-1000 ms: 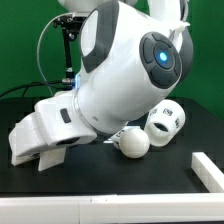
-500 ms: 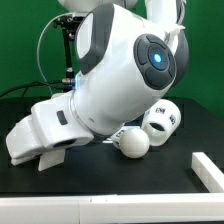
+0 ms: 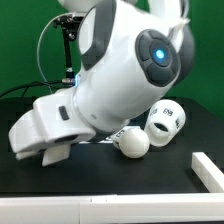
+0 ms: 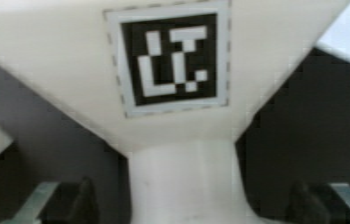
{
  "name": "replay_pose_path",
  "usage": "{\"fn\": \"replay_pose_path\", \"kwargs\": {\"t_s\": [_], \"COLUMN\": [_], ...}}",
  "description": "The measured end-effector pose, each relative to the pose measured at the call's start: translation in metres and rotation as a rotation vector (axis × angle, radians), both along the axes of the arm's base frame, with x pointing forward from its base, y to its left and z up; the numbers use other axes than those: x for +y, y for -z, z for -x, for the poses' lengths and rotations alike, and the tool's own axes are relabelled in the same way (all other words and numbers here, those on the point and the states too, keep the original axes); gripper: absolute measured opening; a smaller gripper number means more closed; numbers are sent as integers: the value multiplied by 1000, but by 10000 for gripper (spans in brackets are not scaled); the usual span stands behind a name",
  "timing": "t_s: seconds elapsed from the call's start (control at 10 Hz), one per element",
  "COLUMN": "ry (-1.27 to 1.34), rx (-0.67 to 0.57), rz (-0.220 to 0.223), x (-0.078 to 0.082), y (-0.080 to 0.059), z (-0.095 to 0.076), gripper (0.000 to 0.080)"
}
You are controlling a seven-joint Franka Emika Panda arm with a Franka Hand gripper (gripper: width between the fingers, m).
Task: Assemble lamp
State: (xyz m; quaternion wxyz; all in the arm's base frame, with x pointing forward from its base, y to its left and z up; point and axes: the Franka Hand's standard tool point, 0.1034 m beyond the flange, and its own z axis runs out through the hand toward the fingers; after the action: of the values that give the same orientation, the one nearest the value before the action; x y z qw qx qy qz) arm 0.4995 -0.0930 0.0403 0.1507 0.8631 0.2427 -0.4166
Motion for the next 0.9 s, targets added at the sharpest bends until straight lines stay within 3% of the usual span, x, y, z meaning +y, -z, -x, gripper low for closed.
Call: {"fn": "replay_pose_path", "kwargs": {"t_s": [0.1,0.2,0.3,0.5,0.6,0.9], "ry": [75,160,242,318,292,278], "rx": [-28,-98,-167,-253,-353,-540], "rz": [-27,-88,-135,-168,-196,-252], "x": [16,29,34,28,26,25], "y": [-9,-22,-38,-62,-56,-59], "z": [-16,-32,-44,-58,-67,-71], "gripper": [528,530,530,530,530,530]}}
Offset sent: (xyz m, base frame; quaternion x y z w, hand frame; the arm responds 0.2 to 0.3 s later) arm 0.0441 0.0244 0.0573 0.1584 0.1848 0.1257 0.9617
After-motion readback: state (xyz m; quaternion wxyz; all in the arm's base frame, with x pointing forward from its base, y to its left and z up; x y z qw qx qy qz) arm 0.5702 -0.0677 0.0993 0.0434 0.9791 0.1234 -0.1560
